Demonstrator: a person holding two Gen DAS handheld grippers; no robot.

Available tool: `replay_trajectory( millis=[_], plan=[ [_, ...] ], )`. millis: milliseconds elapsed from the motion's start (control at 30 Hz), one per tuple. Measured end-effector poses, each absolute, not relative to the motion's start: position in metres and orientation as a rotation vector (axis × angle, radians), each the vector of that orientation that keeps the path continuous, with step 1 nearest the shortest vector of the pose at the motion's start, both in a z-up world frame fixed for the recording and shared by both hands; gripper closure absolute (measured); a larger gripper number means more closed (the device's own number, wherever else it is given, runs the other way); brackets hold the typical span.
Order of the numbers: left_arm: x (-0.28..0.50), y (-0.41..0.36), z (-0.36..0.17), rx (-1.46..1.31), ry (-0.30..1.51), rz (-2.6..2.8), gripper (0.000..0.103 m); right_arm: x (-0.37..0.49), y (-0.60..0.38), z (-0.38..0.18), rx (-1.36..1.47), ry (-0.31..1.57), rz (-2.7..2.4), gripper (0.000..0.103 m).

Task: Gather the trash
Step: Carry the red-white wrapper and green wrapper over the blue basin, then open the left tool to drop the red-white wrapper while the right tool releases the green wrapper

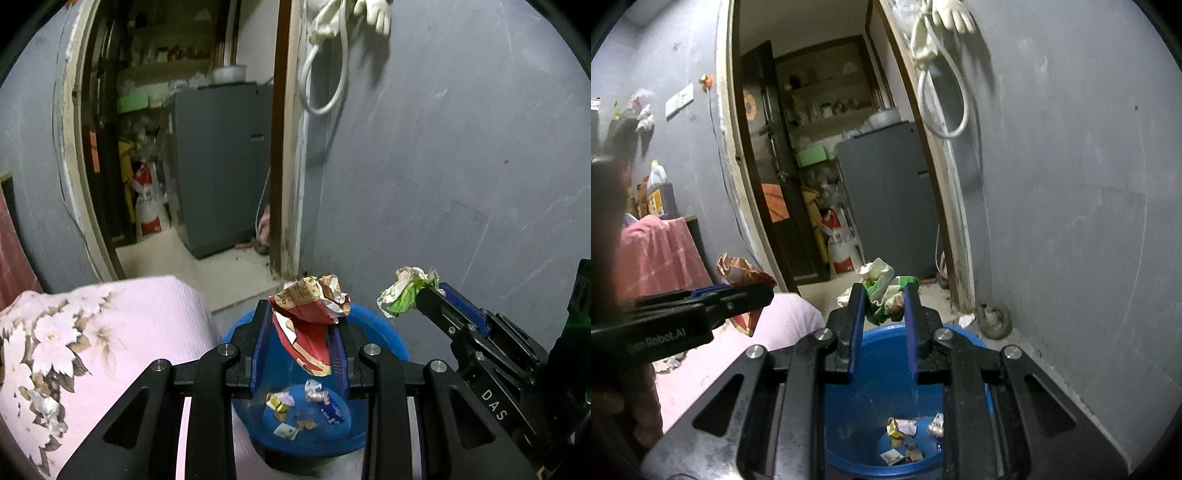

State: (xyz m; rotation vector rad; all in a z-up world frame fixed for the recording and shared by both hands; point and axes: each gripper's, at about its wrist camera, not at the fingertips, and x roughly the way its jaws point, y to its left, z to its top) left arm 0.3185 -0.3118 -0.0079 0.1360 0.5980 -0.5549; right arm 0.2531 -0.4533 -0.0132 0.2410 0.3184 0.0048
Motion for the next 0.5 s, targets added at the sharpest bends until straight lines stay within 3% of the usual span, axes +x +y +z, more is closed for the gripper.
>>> replay_trajectory(
  millis=[267,500],
  plan=[
    [0.337,-0.323,-0.046,0.17,0.743,-0.533,0.075,0.273,-0.456,-0.04,0.265,0.416,0.014,0.072],
    [0.346,-0.314,-0.065,0.147,0.813,-0.502,0.066,0.284,-0.463,-0.057,0.304,0.495,0.017,0.068]
  ],
)
